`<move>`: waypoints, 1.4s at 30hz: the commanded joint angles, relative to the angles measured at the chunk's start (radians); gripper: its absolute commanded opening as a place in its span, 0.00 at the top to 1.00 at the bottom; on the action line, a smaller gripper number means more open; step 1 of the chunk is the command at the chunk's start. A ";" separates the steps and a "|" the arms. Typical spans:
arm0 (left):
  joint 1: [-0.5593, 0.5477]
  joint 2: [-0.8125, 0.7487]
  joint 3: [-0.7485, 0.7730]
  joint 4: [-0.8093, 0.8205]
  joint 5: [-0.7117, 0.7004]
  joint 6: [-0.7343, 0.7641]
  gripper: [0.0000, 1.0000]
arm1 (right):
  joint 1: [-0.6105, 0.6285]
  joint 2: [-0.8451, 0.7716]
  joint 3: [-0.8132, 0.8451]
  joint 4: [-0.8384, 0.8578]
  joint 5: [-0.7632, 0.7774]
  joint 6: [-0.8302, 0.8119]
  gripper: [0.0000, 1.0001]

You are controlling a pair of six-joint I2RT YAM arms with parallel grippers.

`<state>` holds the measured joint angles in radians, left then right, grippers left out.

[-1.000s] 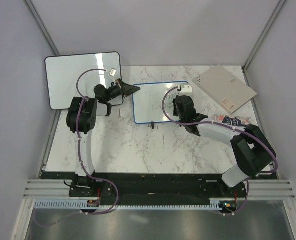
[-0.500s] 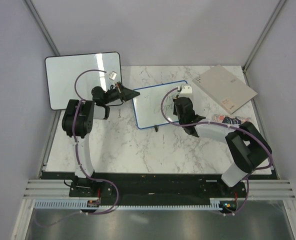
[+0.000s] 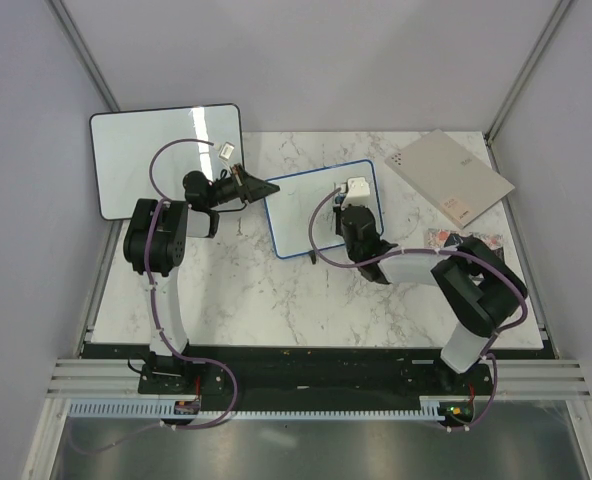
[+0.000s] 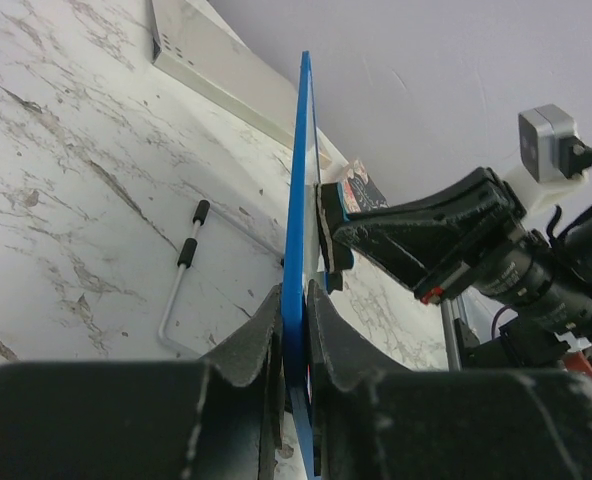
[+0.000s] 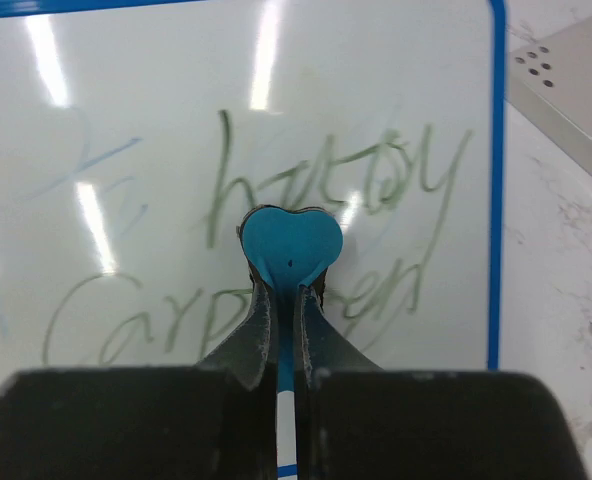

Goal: Erase the whiteboard

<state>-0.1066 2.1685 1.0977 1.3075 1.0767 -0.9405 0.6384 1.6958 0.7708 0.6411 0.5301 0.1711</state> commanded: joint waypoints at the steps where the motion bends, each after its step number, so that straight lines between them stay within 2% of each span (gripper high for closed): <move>1: -0.027 -0.003 0.034 0.228 0.115 0.026 0.98 | 0.136 0.097 0.093 -0.082 -0.080 -0.039 1.00; 6: -0.031 -0.001 0.037 0.222 0.115 0.020 0.98 | 0.204 0.240 0.286 -0.257 -0.009 -0.027 1.00; 10: -0.031 -0.010 0.033 0.207 0.118 0.032 0.98 | 0.147 0.272 0.327 -0.334 0.045 0.027 1.00; 19: -0.033 -0.004 0.033 0.193 0.117 0.032 0.98 | -0.075 0.186 0.237 -0.431 0.099 0.154 1.00; 22: -0.031 -0.007 0.034 0.190 0.115 0.032 0.98 | -0.082 0.185 0.222 -0.442 0.075 0.153 1.00; 24: -0.033 -0.007 0.033 0.187 0.115 0.032 0.98 | -0.066 0.189 0.225 -0.480 0.068 0.166 1.00; 26: -0.033 -0.010 0.033 0.184 0.114 0.034 0.98 | -0.046 0.183 0.187 -0.450 0.031 0.168 1.00; 36: -0.038 0.002 0.036 0.179 0.115 0.026 0.98 | 0.197 0.286 0.246 -0.428 -0.031 0.105 1.00; 42: -0.039 0.004 0.044 0.174 0.114 0.025 0.98 | 0.210 0.303 0.246 -0.440 -0.029 0.110 1.00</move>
<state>-0.1078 2.1769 1.1076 1.2621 1.0573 -0.9493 0.8276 1.8801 1.0576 0.4007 0.7620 0.2401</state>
